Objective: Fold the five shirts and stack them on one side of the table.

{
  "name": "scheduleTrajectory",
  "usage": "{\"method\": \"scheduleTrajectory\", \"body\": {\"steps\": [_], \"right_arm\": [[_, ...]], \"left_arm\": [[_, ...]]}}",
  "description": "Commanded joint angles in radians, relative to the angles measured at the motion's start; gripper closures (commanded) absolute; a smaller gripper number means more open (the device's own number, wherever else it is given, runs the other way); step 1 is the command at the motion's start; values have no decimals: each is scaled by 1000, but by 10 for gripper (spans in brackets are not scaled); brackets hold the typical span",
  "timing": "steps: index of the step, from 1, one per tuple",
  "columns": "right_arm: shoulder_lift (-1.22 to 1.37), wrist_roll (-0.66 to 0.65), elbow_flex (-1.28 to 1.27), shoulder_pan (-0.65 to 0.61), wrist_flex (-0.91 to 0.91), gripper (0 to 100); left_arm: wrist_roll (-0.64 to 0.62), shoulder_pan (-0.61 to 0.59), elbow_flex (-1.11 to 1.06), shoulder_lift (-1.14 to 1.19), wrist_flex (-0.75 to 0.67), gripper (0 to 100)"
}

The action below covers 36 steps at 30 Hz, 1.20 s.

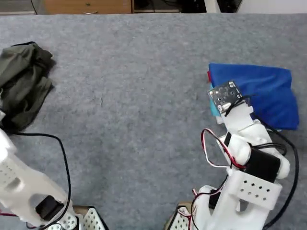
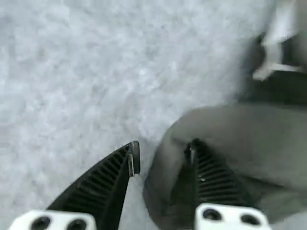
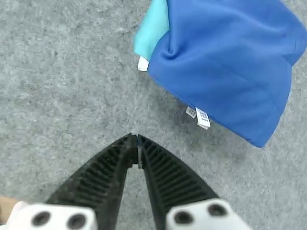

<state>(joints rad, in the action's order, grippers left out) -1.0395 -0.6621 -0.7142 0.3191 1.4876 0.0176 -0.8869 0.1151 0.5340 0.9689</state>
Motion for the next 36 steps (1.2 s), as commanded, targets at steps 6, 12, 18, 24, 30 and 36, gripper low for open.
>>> {"method": "scheduleTrajectory", "body": {"steps": [6,12,18,24,30,36], "right_arm": [[-13,-12,-2,-13,-14,994],[-13,-11,-4,-5,-11,995],[-13,-11,-4,-7,-11,995],[-8,-11,-5,-8,-11,995],[-8,-11,-5,-12,-11,995],[-7,-11,-28,-12,-35,994]], "left_arm": [[-8,38,408,127,367,984],[-5,201,631,-82,767,983],[-5,400,425,-487,792,983],[-12,764,-189,-970,749,982],[143,1011,-669,-1512,493,982],[333,1140,-818,-1940,571,831]]}}
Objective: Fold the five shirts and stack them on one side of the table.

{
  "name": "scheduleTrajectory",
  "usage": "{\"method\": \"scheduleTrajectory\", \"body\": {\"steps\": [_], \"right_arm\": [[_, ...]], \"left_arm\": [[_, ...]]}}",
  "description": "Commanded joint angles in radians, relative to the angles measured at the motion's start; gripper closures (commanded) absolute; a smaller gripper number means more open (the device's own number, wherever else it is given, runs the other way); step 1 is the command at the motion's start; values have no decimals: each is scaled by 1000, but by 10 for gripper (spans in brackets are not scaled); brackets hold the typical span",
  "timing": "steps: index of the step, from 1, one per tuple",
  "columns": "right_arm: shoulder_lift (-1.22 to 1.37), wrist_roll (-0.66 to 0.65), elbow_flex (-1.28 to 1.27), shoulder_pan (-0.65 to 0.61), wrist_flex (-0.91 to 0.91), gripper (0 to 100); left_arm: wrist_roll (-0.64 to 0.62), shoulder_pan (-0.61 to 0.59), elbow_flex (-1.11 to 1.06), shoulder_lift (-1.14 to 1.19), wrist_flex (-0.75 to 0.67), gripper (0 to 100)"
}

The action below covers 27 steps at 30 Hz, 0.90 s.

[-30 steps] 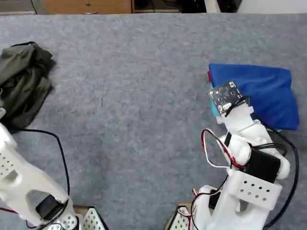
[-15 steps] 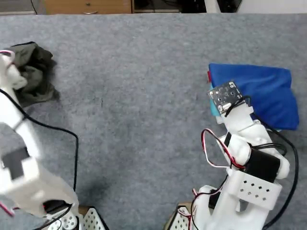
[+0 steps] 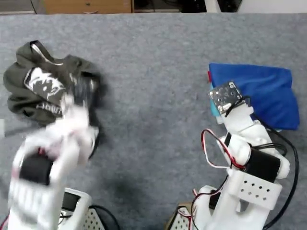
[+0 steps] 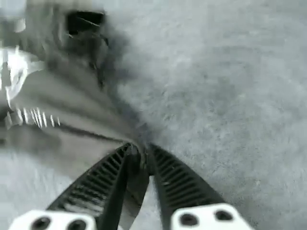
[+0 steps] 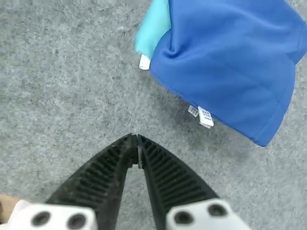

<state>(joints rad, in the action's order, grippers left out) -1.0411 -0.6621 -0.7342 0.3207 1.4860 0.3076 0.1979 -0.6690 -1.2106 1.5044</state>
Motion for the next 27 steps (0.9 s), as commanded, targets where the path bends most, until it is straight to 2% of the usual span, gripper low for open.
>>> {"method": "scheduleTrajectory", "body": {"steps": [1,4,7,10,13,15,19,23,27], "right_arm": [[-5,-11,-18,-13,-48,994],[-4,-9,-33,-35,-87,994],[-4,-9,-31,-101,-87,994],[-4,17,-31,-153,-87,994],[-4,48,-31,-183,-87,994],[-4,48,-36,-193,-87,994],[-4,48,-38,-196,-89,994],[-4,46,-36,-196,-87,994],[-4,44,-33,-196,-87,994]], "left_arm": [[41,71,-38,-236,49,789],[-11,21,-9,-275,32,783],[-29,-216,-31,-246,-81,795],[-40,-486,-175,-166,-327,794],[-48,-657,-396,-10,-654,790],[-18,-667,-514,131,-813,788],[-9,-628,-489,412,-921,788],[-64,-578,-319,704,-895,792],[-69,-532,-120,1024,-750,813]]}}
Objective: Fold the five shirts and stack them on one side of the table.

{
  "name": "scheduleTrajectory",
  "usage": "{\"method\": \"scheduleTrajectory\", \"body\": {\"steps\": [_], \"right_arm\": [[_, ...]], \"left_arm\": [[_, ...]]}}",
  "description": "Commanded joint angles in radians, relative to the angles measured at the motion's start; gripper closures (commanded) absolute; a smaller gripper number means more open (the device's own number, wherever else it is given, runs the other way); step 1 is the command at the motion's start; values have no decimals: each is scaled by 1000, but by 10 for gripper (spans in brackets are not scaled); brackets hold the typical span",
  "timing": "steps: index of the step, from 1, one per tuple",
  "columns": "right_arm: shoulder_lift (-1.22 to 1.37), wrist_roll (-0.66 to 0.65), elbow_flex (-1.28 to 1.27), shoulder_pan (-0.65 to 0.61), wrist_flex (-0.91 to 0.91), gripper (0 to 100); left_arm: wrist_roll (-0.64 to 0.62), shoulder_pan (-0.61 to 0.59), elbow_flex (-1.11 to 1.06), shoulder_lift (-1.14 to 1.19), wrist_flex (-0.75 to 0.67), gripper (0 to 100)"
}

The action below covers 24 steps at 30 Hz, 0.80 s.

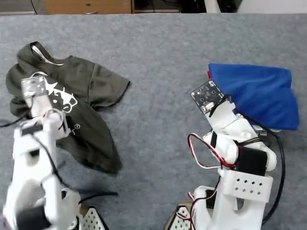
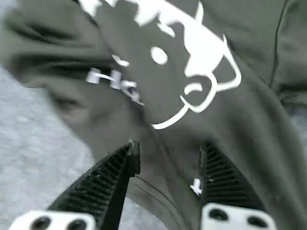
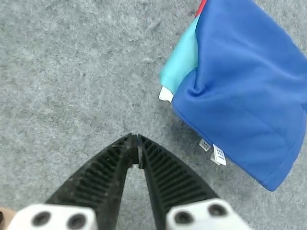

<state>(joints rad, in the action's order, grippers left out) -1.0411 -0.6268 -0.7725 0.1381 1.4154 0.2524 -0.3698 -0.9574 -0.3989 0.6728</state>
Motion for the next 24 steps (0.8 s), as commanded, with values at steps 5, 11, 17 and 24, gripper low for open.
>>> {"method": "scheduleTrajectory", "body": {"steps": [5,11,17,24], "right_arm": [[-4,6,5,-13,-17,994],[-4,5,1,-33,-25,994],[16,5,5,-51,-68,994],[351,40,182,-53,-89,993]], "left_arm": [[-6,63,371,453,298,967],[44,267,247,375,334,984],[132,620,-55,-61,339,983],[160,735,-189,-684,532,982]]}}
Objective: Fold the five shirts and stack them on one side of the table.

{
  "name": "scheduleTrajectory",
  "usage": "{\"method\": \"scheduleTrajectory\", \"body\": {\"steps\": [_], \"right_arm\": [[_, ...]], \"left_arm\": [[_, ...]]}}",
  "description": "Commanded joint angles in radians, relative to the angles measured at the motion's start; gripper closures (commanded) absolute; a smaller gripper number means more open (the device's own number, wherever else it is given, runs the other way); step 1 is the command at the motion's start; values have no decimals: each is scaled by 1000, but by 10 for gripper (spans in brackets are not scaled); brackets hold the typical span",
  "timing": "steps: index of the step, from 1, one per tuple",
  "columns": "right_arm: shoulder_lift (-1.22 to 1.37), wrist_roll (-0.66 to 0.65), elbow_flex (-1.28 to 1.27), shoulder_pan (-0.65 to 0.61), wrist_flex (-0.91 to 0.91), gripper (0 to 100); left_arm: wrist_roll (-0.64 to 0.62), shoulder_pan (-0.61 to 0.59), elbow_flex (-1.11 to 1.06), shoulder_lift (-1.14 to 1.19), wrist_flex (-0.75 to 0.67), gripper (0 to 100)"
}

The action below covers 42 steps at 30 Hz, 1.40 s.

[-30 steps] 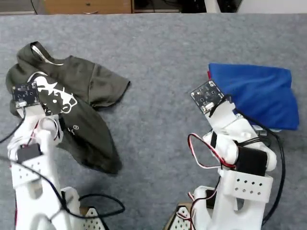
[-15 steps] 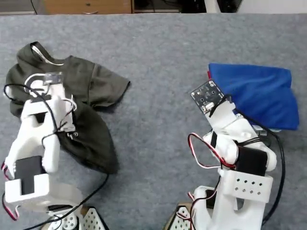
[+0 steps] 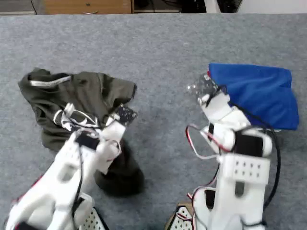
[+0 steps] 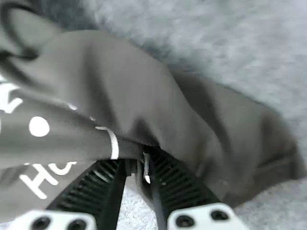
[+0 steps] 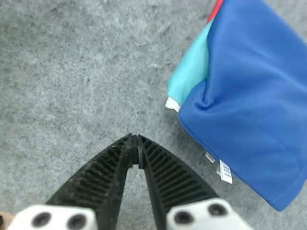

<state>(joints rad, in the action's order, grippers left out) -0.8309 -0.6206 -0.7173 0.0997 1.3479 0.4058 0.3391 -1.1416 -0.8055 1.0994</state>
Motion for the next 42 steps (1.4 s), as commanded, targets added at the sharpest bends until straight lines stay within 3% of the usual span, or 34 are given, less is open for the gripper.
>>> {"method": "scheduleTrajectory", "body": {"steps": [1,5,9,14,22,29,32,36,42], "right_arm": [[203,54,189,-24,-18,993],[458,77,479,-165,48,963],[736,114,800,-369,132,826],[1142,155,1233,-556,207,774],[1799,245,1929,-714,229,774],[2157,293,2301,-723,242,775],[2180,336,2316,-679,305,826],[2169,358,2307,-595,373,993],[2080,356,2215,-447,443,997]], "left_arm": [[6,26,12,-358,157,982],[-12,-21,124,-604,322,922],[-101,-229,195,-696,345,755],[-107,-470,186,-696,299,773],[-135,-689,184,-696,301,775],[-140,-760,123,-694,281,775],[-140,-760,83,-694,255,775],[-178,-755,35,-694,227,775],[-196,-755,43,-673,198,775]]}}
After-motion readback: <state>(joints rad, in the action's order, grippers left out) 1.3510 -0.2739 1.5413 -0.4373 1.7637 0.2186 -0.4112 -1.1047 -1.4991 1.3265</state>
